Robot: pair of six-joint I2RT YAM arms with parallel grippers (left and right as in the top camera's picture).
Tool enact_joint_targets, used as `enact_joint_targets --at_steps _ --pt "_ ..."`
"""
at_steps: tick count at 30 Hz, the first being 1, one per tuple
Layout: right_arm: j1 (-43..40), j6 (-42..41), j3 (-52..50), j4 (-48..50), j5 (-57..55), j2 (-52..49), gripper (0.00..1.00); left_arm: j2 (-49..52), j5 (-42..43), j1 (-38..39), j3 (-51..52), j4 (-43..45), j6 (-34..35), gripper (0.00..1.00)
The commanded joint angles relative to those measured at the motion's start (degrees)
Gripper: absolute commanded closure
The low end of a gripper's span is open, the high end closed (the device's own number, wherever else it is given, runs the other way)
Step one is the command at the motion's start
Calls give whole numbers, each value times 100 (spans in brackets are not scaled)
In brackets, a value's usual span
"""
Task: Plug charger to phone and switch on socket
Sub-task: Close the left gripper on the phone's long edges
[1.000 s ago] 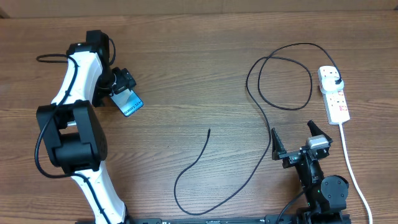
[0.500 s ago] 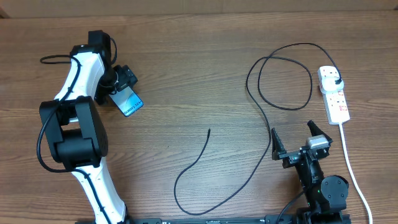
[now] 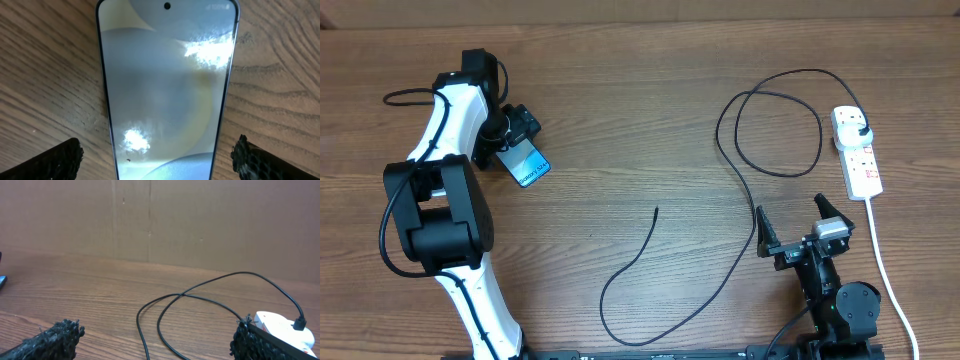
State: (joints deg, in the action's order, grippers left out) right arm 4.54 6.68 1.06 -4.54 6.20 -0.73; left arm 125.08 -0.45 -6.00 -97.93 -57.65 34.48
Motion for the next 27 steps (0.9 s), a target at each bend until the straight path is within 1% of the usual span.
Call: enact_joint_targets --at_steps 1,4,8,27 --pt "28 26 -61 24 28 61 0 109 37 4 -120 -35 155 0" --pt "28 26 -61 24 28 61 0 109 28 4 -120 -35 160 0" --pt "28 26 -61 24 28 61 0 120 -13 7 -118 -33 330 0" --pt "28 26 -61 24 28 61 0 125 -153 17 -111 7 411 0"
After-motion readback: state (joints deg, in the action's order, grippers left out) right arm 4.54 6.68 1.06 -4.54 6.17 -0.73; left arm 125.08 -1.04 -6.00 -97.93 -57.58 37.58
